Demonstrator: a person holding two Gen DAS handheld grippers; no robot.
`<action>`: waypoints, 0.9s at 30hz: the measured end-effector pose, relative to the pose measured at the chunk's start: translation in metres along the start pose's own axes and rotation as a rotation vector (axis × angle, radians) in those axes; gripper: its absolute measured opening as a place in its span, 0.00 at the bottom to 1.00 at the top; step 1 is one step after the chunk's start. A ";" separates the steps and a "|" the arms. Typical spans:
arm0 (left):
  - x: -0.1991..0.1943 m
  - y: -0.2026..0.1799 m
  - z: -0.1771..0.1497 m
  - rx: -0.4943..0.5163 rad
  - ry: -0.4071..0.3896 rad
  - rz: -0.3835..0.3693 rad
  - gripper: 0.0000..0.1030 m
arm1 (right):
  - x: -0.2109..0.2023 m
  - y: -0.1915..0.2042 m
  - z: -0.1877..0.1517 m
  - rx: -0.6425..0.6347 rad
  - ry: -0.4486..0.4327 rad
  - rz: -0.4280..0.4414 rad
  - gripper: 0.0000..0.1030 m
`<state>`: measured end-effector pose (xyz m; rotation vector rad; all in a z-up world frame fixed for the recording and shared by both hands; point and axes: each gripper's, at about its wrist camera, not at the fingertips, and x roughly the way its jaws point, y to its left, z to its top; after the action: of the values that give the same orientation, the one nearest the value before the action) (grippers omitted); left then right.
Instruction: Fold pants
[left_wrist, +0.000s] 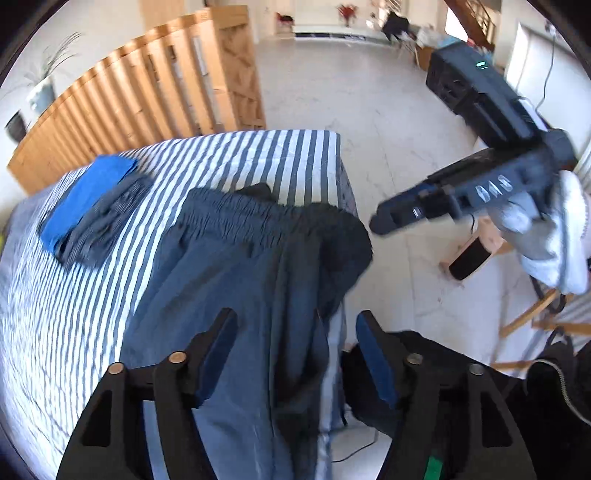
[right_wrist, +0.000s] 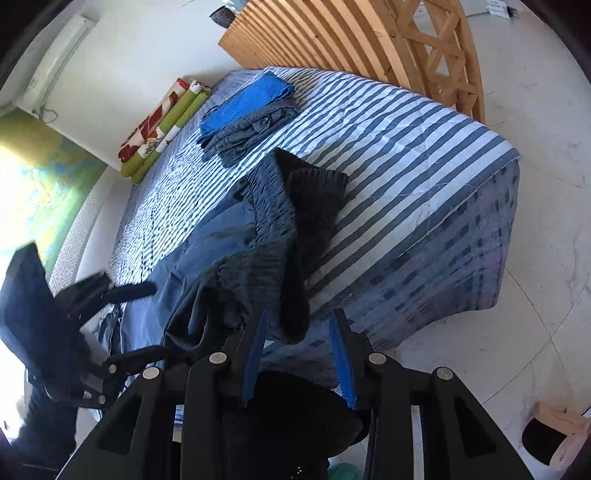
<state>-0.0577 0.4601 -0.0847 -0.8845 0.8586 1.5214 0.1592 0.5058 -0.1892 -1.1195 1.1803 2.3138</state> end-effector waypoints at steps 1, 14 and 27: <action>0.011 0.002 0.009 0.008 0.017 -0.016 0.72 | 0.003 0.004 0.000 -0.017 0.004 -0.002 0.31; -0.030 0.101 0.026 -0.371 -0.147 -0.064 0.04 | -0.002 0.006 0.017 -0.095 -0.026 0.046 0.18; -0.100 0.155 0.009 -0.403 -0.257 0.048 0.04 | 0.140 0.095 0.133 -0.117 0.016 0.150 0.14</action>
<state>-0.2024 0.4063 0.0164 -0.9308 0.3939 1.8398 -0.0529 0.5428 -0.1960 -1.1257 1.1855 2.5205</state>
